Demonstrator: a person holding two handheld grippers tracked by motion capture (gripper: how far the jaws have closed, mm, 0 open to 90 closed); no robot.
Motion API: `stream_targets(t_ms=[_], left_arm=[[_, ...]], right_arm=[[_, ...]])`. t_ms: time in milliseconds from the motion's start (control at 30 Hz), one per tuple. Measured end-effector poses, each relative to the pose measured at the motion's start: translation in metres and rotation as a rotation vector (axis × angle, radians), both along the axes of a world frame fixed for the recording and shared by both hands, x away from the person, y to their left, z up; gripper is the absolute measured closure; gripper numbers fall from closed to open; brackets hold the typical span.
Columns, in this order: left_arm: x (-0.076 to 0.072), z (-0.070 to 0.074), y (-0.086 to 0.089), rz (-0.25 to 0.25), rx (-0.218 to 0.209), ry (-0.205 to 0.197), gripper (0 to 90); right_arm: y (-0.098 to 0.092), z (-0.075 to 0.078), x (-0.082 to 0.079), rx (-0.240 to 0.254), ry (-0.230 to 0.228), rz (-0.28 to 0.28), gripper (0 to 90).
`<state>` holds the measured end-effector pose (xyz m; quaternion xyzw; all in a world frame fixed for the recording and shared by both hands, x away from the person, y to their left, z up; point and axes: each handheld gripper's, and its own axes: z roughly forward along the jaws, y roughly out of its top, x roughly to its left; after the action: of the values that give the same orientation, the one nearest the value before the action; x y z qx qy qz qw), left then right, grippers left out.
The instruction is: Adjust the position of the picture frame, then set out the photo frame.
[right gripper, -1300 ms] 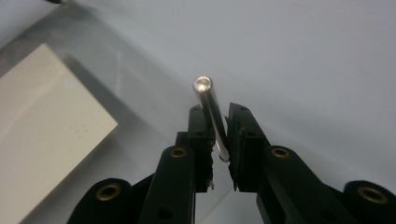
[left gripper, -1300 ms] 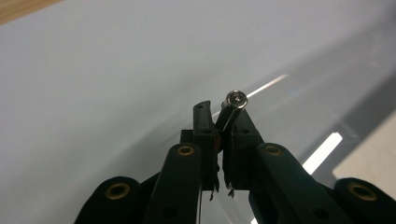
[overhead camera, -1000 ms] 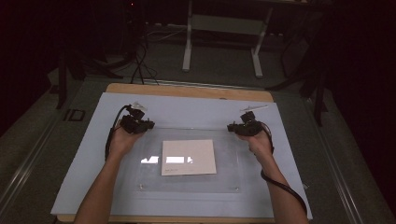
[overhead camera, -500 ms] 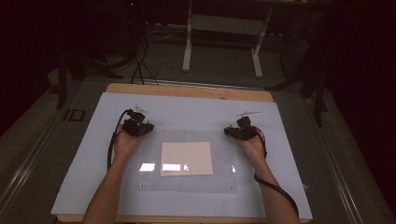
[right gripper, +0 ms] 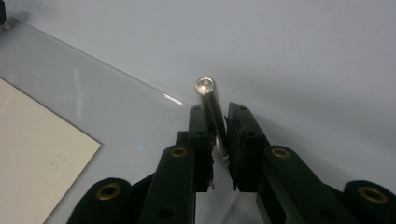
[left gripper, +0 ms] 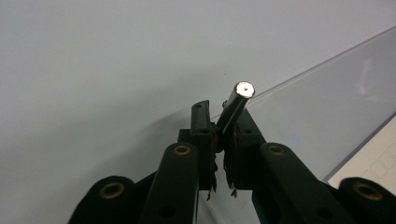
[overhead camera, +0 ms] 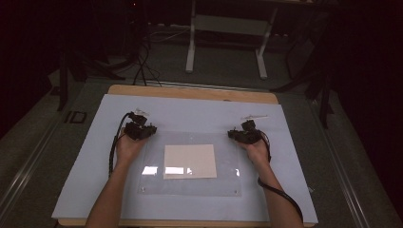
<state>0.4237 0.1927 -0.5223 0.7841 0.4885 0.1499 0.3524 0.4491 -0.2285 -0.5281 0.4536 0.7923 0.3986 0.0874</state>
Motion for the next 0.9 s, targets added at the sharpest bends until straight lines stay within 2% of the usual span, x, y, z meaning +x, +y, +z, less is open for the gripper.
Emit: stream_targets(t_ms=[67,133,300,333,367,500,633,767,900], left_arm=[[-0.003,0.001,0.002,-0.001,-0.027,-0.022,77.0],[-0.006,0.002,0.003,-0.001,-0.033,-0.037,73.7],[-0.015,0.006,0.014,0.026,-0.096,-0.113,71.7],[-0.015,0.006,0.014,0.026,-0.096,-0.113,70.7],[-0.019,0.008,0.015,0.033,-0.101,-0.145,70.2],[-0.022,0.008,0.013,0.028,-0.099,-0.183,73.6],[-0.023,0.007,0.012,0.022,-0.113,-0.197,78.0],[-0.022,0.004,0.008,0.019,-0.094,-0.190,79.0],[-0.022,0.002,0.009,0.027,-0.104,-0.190,82.6]], right_arm=[[0.000,-0.001,-0.001,0.005,-0.003,-0.002,80.5],[0.000,0.000,0.000,0.002,-0.005,0.000,80.5],[0.000,-0.001,-0.001,0.003,-0.008,0.000,80.4],[0.000,-0.001,-0.001,0.004,-0.008,-0.001,80.3],[-0.001,-0.001,-0.001,0.006,-0.007,-0.002,80.3],[-0.001,-0.001,-0.001,0.012,-0.008,-0.003,80.2],[-0.001,-0.002,-0.001,0.014,-0.007,-0.001,80.2],[-0.002,-0.002,-0.001,0.018,-0.008,-0.003,80.0],[-0.002,-0.002,-0.001,0.023,-0.009,-0.004,79.9]])
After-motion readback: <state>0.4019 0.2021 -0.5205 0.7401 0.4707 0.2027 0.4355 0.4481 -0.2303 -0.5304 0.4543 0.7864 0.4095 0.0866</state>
